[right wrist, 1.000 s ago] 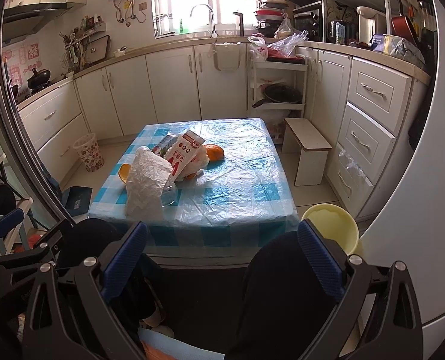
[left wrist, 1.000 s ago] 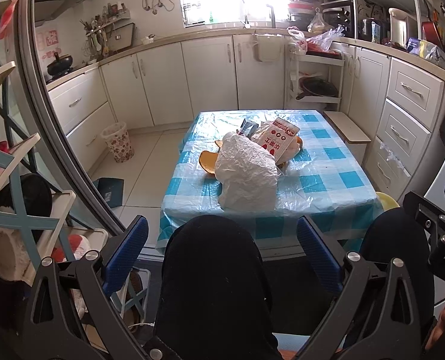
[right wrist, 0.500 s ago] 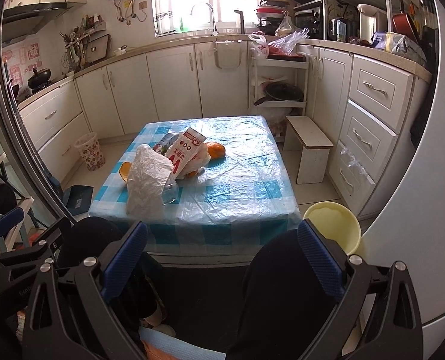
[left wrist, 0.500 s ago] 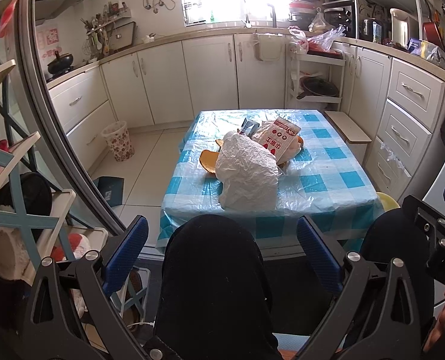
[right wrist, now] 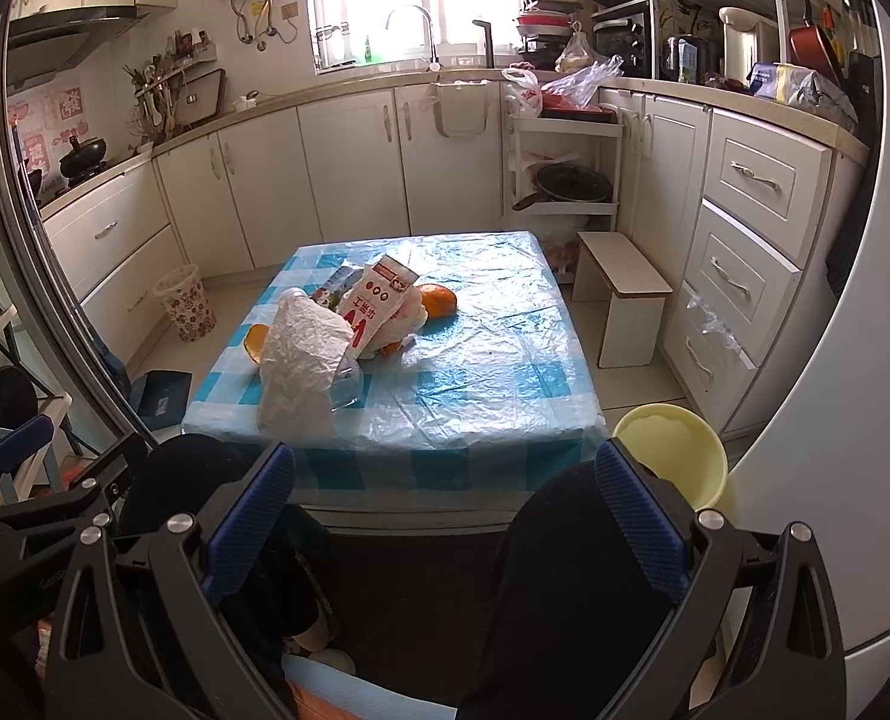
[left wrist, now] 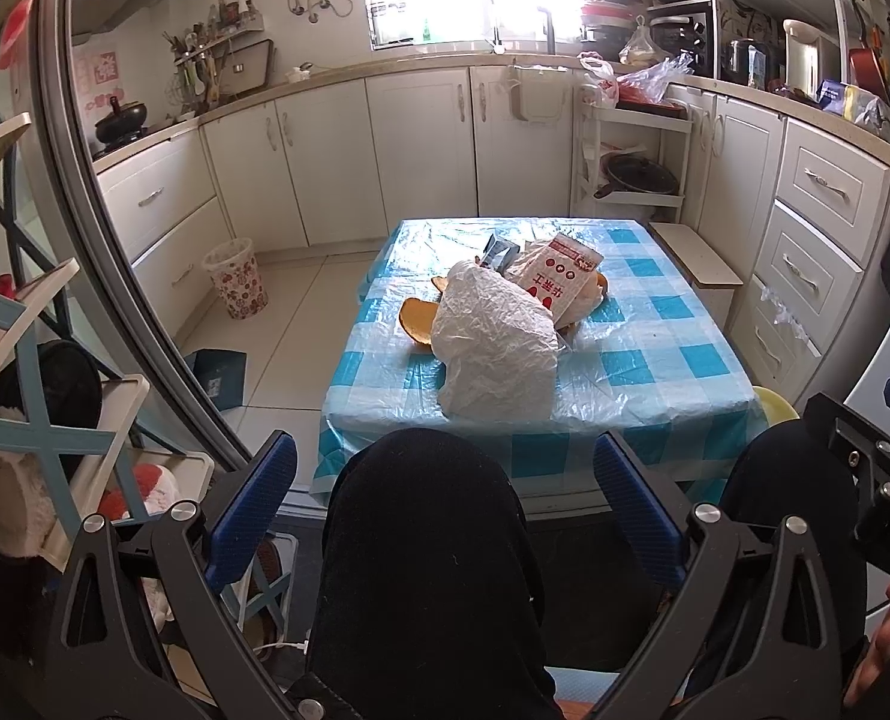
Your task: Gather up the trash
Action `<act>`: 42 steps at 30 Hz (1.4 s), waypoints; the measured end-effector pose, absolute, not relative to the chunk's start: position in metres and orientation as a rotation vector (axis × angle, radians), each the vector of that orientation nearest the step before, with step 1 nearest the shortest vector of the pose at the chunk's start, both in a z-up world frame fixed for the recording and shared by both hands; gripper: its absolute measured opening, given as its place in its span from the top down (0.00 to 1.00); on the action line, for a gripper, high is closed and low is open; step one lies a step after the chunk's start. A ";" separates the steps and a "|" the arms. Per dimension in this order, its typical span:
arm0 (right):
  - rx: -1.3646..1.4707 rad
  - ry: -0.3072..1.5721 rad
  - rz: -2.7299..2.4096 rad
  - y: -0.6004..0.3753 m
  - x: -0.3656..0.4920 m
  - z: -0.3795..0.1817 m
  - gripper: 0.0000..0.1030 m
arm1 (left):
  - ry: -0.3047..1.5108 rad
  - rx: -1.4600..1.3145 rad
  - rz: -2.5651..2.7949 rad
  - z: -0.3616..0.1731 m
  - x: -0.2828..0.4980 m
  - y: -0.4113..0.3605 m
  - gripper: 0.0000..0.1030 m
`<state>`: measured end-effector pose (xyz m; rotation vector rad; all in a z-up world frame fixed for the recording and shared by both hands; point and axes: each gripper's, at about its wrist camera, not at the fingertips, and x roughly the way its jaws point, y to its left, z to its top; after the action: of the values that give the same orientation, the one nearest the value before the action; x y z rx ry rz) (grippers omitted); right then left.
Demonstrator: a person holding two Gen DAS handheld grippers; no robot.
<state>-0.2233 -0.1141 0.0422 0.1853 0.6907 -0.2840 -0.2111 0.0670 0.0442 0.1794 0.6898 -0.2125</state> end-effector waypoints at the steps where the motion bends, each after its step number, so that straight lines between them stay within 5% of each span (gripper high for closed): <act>1: 0.185 0.691 -0.283 -0.114 -0.223 0.042 0.07 | 0.690 0.178 -0.212 0.044 -0.210 0.068 0.07; 25: 0.203 0.680 -0.238 -0.129 -0.208 0.032 0.07 | 0.693 0.140 -0.223 0.039 -0.176 0.065 0.07; 42: 0.234 0.754 -0.198 -0.156 -0.147 -0.025 0.07 | 0.927 0.070 -0.227 -0.039 -0.010 0.038 0.07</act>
<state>-0.1468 -0.1557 -0.0255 0.2343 0.7538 -0.1977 -0.0097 0.0380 -0.0388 0.0698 0.9275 -0.2274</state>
